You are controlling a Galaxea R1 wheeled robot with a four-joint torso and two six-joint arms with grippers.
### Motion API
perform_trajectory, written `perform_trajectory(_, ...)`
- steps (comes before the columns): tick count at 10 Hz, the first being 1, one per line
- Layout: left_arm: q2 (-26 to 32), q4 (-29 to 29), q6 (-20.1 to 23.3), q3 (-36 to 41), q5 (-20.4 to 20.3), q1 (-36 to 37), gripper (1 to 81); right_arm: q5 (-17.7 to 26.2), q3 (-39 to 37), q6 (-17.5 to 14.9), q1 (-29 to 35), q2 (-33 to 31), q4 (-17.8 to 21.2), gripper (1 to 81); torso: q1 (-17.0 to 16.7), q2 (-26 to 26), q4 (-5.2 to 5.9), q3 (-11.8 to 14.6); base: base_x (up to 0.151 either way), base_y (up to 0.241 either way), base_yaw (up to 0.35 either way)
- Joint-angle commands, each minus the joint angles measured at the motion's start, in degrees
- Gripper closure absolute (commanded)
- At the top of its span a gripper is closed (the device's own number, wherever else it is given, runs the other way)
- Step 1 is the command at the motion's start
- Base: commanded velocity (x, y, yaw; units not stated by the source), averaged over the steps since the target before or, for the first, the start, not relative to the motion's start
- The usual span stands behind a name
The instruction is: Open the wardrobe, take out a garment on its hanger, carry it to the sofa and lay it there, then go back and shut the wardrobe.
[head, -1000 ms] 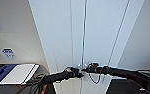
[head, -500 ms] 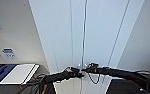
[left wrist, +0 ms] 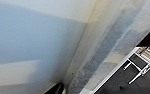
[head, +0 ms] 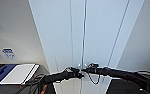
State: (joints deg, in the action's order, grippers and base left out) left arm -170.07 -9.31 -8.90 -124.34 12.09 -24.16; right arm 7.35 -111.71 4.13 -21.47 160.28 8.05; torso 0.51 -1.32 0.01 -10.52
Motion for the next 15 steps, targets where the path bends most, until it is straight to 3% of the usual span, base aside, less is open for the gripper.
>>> perform_trajectory(1,-2.66,0.52,0.46,8.49,-2.16,9.96,1.0,1.88,5.72,0.26,7.36,2.79,1.63,1.0,0.0,0.0,0.0,0.0,0.0,0.0,0.0)
perform_trajectory(6,2.18,1.32,0.37,17.02,-3.22,9.61,1.0,2.06,9.5,0.17,5.6,3.14,1.09,1.0,0.05,0.02,0.0,0.0,0.0,0.0,0.0)
perform_trajectory(11,4.37,0.88,0.37,22.28,-3.22,7.86,1.0,1.53,16.35,0.26,3.75,-2.65,1.09,1.0,0.13,0.06,0.0,0.0,0.0,0.0,0.0)
perform_trajectory(15,10.0,0.79,0.37,29.67,-3.39,6.27,1.0,0.65,18.73,0.17,1.99,-5.47,1.18,1.0,0.15,0.09,0.0,0.0,0.0,0.0,0.0)
